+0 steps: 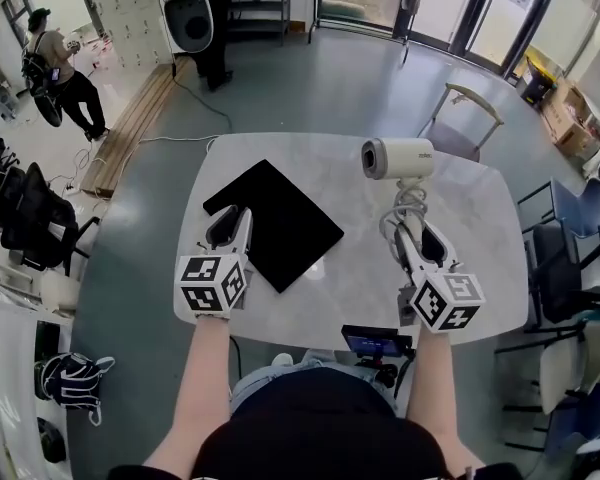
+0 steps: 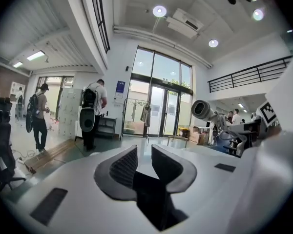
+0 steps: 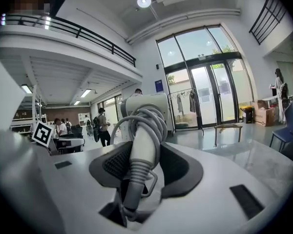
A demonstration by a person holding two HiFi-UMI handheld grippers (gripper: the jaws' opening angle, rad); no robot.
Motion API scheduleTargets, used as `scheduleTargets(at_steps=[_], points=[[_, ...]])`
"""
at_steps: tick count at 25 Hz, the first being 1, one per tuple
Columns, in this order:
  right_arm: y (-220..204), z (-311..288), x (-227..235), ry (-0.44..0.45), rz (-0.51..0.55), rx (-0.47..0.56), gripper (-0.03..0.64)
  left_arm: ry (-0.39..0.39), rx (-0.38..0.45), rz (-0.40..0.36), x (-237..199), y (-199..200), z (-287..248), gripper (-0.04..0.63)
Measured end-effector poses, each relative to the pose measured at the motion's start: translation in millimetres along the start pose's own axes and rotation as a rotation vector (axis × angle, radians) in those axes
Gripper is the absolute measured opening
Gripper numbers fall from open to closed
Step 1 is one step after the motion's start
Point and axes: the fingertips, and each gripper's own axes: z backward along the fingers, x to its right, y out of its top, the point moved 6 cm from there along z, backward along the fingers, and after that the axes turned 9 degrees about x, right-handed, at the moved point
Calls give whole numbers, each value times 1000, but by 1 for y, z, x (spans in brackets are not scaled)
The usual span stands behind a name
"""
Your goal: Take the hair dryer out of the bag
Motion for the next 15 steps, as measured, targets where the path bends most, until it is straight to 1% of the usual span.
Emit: scheduleTargets(at_steps=[2, 3, 4, 7, 9, 13, 15], points=[[7, -4, -6, 7, 39, 39, 190, 2, 37, -50, 2, 13, 3, 65], [11, -5, -8, 10, 71, 58, 190, -4, 58, -80, 5, 19, 3, 34], [15, -7, -10, 15, 108, 76, 190, -18, 80, -109, 8, 26, 3, 21], [27, -9, -21, 40, 210, 133, 190, -71, 147, -186, 19, 42, 3, 17], [33, -11, -29, 59, 255, 168, 190, -85, 182, -225, 23, 52, 5, 15], [45, -12, -39, 82, 325, 202, 190, -86, 233, -243, 26, 67, 7, 15], [50, -13, -44, 91, 342, 215, 190, -80, 253, -247, 25, 74, 8, 15]])
